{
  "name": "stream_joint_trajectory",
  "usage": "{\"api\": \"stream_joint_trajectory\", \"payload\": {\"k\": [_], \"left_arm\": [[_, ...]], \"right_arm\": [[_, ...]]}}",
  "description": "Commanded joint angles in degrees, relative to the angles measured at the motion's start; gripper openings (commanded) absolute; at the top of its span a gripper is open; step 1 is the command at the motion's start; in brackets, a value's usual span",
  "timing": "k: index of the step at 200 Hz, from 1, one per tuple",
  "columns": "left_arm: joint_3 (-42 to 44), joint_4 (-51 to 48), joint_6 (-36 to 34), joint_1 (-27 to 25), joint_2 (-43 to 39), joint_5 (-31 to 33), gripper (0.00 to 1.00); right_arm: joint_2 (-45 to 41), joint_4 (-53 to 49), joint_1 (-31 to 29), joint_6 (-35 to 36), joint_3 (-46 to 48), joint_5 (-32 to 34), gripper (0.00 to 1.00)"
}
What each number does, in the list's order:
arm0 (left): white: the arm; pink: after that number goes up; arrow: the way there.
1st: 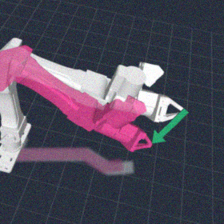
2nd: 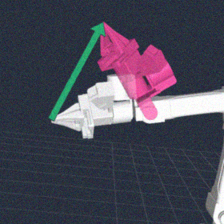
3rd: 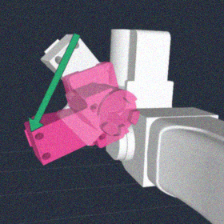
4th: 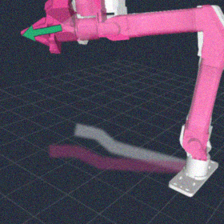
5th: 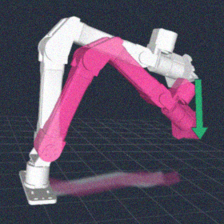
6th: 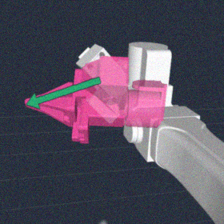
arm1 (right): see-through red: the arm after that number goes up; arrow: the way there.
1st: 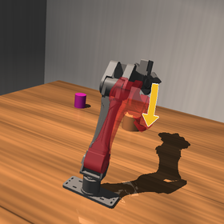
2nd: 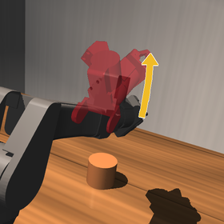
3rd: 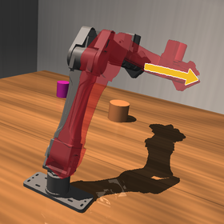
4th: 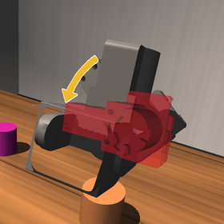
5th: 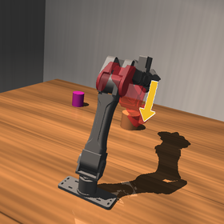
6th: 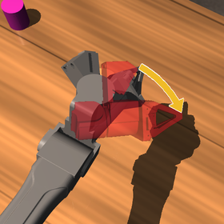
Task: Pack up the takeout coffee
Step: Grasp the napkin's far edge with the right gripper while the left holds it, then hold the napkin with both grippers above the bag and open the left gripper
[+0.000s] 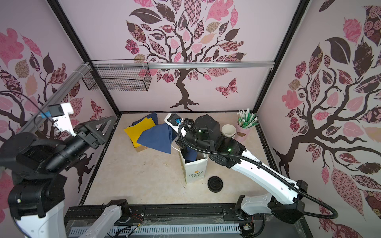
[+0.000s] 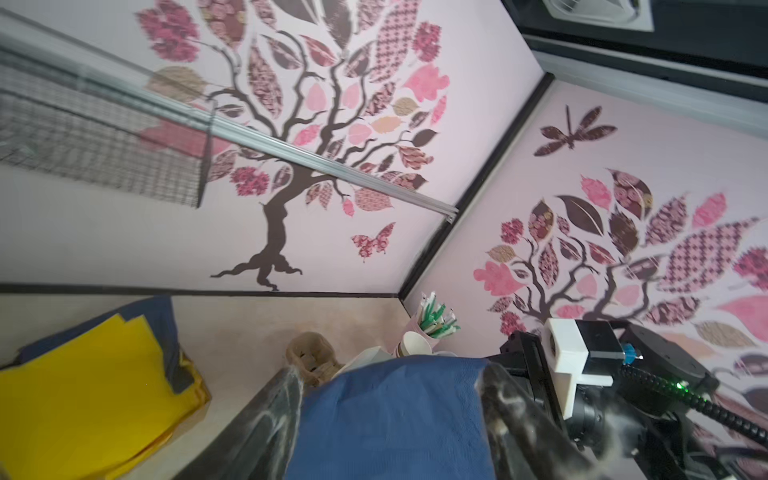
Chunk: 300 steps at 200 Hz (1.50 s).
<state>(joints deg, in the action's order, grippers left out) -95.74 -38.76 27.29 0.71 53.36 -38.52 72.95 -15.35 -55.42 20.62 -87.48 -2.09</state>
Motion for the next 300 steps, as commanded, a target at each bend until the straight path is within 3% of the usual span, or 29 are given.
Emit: {"api": "stream_joint_trajectory", "payload": {"k": [1,14,30,50,83,129,154,185,193,210,227,247,262,278,300], "left_arm": [[1.4,7.3,-3.9,-1.9,5.5,-11.7,0.73],[5.1,9.5,-0.5,-2.8,5.6,-18.8,0.74],[11.6,16.3,4.8,-5.9,3.5,-24.4,0.77],[15.1,17.4,7.8,-8.7,2.0,-29.2,0.81],[19.3,16.6,8.5,-11.5,0.0,-31.0,0.83],[21.9,18.4,10.4,-12.3,-2.6,-32.5,0.80],[21.1,18.5,9.8,-12.3,-2.5,-32.4,0.62],[20.4,17.5,8.3,-12.3,-2.2,-30.6,0.26],[20.2,17.1,8.1,-12.3,-1.9,-29.6,0.15],[20.2,16.0,7.2,-12.3,-1.5,-27.5,0.00],[20.1,14.1,5.2,-12.3,-1.2,-25.5,0.00],[21.1,15.7,4.8,-12.6,-1.1,-25.6,0.00],[21.9,17.4,4.0,-14.0,-1.0,-25.4,0.00],[22.2,16.5,0.6,-17.1,-0.4,-24.5,0.00],[22.0,14.3,-2.8,-20.4,1.1,-25.6,0.00]], "right_arm": [[-2.8,5.3,0.0,-1.6,-2.0,-8.8,0.00],[-2.5,4.5,0.0,-2.7,-2.8,-12.0,0.00],[-1.7,2.6,0.2,-3.8,-4.6,-14.6,0.00],[-0.1,-1.1,0.4,-5.0,-8.1,-16.0,0.00],[2.7,-3.3,0.8,-9.0,-13.1,-19.8,0.00],[7.7,-5.4,0.8,-13.6,-19.2,-19.6,0.00],[8.3,-4.5,0.8,-15.5,-19.1,-20.5,0.00],[7.4,-6.2,0.8,-16.0,-19.1,-16.5,0.00],[7.1,-7.4,0.8,-16.8,-19.4,-14.2,0.13],[6.2,-12.0,0.8,-18.3,-20.7,-11.0,0.28],[3.6,-18.1,0.8,-20.6,-21.2,-3.5,0.53],[-1.8,-25.4,0.8,-22.7,-18.9,11.2,0.68],[-6.5,-29.2,0.8,-23.2,-15.3,16.3,0.74],[-10.7,-29.8,0.8,-24.2,-12.3,10.5,0.83],[-13.5,-23.2,0.8,-27.1,-7.9,-8.6,0.94]]}}
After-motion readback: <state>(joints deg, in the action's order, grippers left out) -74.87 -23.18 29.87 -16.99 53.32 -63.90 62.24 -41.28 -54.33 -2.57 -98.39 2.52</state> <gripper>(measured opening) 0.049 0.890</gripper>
